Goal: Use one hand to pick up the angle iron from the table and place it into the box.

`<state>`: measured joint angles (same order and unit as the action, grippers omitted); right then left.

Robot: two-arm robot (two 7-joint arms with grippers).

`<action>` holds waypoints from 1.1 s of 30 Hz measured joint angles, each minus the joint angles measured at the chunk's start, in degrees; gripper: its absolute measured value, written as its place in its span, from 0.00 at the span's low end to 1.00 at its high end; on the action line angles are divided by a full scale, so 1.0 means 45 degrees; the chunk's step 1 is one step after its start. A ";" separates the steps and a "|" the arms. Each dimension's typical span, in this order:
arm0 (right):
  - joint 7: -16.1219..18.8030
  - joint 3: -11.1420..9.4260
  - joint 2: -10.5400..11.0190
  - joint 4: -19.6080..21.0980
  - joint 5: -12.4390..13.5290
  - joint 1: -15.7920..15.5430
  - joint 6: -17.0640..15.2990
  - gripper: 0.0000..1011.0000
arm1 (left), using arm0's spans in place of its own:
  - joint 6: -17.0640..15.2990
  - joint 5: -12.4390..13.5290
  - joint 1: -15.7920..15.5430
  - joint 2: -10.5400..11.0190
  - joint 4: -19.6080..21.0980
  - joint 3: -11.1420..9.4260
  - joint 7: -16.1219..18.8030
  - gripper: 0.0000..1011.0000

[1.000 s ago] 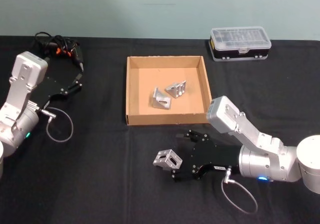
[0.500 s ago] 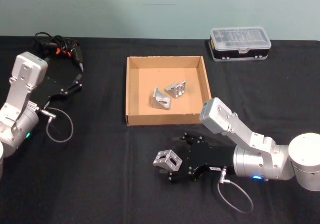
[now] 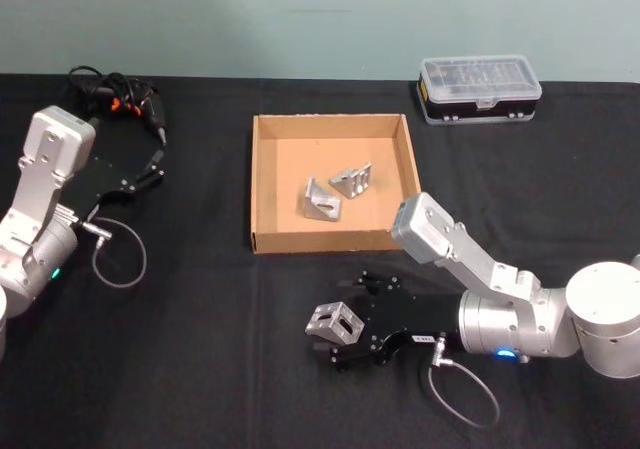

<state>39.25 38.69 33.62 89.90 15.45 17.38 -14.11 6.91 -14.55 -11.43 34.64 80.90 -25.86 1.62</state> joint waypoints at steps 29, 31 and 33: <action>-0.0001 0.0305 -0.0042 -0.0293 0.0345 0.0233 -0.0146 0.99 | 0.0000 0.0001 0.0000 0.0000 0.0000 0.0001 0.0000 0.99; -0.0014 0.0295 -0.0025 -0.0310 0.0361 0.0235 -0.0148 0.99 | 0.0000 0.0001 0.0000 0.0000 0.0000 0.0000 0.0000 0.99; -0.0016 0.0290 -0.0014 -0.0320 0.0372 0.0235 -0.0148 0.99 | 0.0000 0.0000 0.0000 0.0000 0.0000 0.0001 0.0000 0.99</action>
<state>39.18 40.00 33.56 88.46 17.13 18.43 -14.78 6.91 -14.55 -11.43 34.64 80.90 -25.86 1.62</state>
